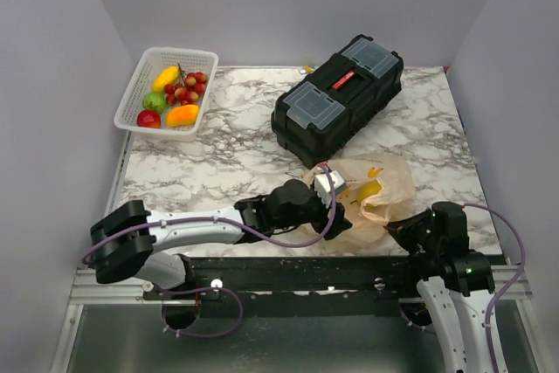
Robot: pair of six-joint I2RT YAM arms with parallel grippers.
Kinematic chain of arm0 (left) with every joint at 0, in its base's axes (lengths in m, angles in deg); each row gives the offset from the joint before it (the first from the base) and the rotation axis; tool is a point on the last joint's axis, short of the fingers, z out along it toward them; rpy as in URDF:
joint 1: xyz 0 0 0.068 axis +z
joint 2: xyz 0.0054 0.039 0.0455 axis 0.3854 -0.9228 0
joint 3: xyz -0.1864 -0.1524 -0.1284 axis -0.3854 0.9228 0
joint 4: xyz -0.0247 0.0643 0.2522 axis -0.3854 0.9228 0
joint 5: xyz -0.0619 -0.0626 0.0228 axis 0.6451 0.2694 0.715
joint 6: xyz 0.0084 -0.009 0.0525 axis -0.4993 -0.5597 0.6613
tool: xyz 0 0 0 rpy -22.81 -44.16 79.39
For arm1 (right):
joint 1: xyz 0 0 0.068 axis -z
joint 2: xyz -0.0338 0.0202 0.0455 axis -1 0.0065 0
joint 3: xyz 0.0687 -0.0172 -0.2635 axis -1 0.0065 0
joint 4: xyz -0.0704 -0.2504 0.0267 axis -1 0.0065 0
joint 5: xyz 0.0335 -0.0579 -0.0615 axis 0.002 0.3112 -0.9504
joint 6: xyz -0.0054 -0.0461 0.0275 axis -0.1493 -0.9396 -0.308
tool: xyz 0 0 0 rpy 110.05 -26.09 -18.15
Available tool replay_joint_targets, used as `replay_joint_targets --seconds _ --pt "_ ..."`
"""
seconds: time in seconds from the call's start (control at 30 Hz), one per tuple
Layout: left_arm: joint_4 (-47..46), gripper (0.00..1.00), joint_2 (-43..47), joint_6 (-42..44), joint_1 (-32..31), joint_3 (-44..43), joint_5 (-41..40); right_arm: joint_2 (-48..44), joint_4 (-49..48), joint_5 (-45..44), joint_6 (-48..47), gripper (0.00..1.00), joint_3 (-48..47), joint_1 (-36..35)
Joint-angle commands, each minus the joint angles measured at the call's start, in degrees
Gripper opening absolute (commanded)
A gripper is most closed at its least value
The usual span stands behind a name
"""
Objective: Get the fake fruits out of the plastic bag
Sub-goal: Take out the fake fruit from the plastic bag.
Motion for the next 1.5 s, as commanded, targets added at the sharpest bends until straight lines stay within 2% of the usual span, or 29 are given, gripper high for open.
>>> replay_joint_targets --seconds 0.0,0.1,0.27,0.53,0.63,0.97,1.1,1.47 --pt "-0.25 0.62 -6.99 1.44 -0.16 -6.71 -11.35 -0.07 0.59 -1.24 0.16 0.08 -0.75 -0.09" --pt "1.91 0.62 -11.9 1.89 0.2 -11.46 -11.4 -0.12 0.59 -1.11 -0.15 0.08 -1.47 -0.16" --pt "1.38 0.58 -18.87 -2.19 0.97 -17.26 -8.82 -0.22 1.06 -1.64 -0.9 0.08 -2.61 -0.16" --pt "-0.98 0.58 -27.55 -3.86 1.42 -23.18 -11.61 -0.31 0.31 -0.41 -1.21 0.09 -2.37 -0.15" --pt "-2.39 0.64 -29.88 -5.4 1.41 -24.46 -14.36 0.15 0.15 -0.32 -1.6 0.08 -2.47 -0.22" --pt "1.96 0.88 -36.19 -9.08 1.92 -30.98 -22.37 0.89 -0.68 -0.07 -2.0 0.08 -2.82 -0.15" --pt "4.43 0.88 -39.38 -10.17 3.34 -34.86 -21.66 0.92 -0.64 0.16 -1.99 0.08 -2.89 -0.15" --pt "9.1 0.81 -49.42 -10.29 4.01 -44.19 -18.84 1.9 0.28 -0.37 -2.66 0.08 -5.14 -0.15"
